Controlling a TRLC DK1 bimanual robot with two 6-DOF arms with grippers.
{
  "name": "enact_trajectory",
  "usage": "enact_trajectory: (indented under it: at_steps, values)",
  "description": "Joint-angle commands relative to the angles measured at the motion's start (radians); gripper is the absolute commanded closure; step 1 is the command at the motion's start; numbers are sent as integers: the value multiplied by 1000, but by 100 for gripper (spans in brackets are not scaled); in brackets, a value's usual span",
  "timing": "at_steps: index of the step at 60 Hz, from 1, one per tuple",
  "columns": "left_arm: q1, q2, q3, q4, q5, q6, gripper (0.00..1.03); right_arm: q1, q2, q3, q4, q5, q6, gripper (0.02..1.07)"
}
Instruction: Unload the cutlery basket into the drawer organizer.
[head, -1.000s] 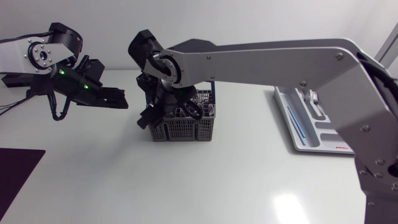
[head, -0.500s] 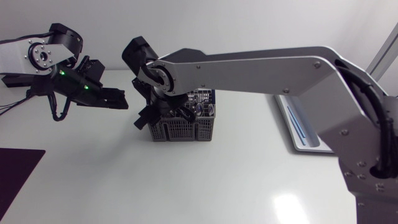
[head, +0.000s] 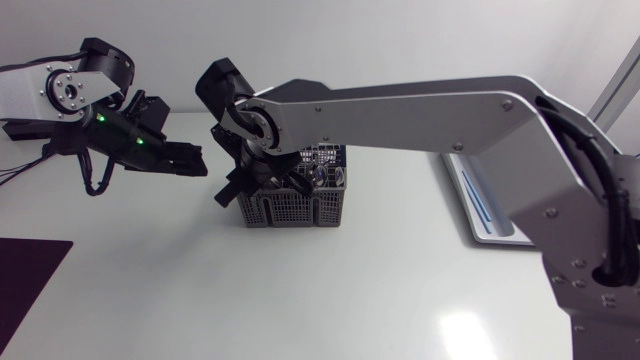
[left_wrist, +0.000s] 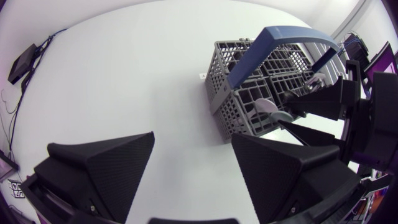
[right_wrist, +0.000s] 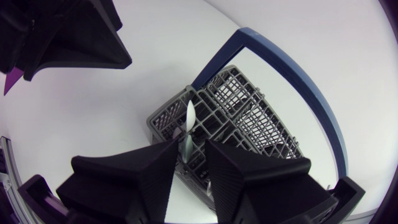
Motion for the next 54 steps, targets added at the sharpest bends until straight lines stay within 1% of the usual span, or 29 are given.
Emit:
enact_trajectory:
  at_steps: [1,10,16,22,25,33,35,38,44,54]
  values:
    - [-4,-18,-29,6,6,17,16,3,32,-15,10,9,-5,78]
    - [-4,-21,-35,7,6,17,16,1,40,-15,10,11,-3,80]
    - [-3,-21,-36,9,6,17,16,-2,40,-20,24,9,-3,88]
    - [-1,-24,-41,15,8,17,16,-2,40,-28,31,12,-5,89]
    - [-1,-26,-44,16,8,17,16,-1,40,-34,37,14,-6,92]
    - [0,-32,-53,24,9,20,16,1,29,-61,60,14,-12,93]
    - [0,-34,-55,24,9,20,16,1,24,-69,67,12,-15,98]
    - [2,-37,-56,26,12,20,16,1,15,-83,87,12,-23,102]
    - [2,-40,-59,26,15,20,16,-1,7,-87,88,12,-25,101]
    - [2,-46,-62,26,17,20,16,6,-19,-121,125,14,-43,101]
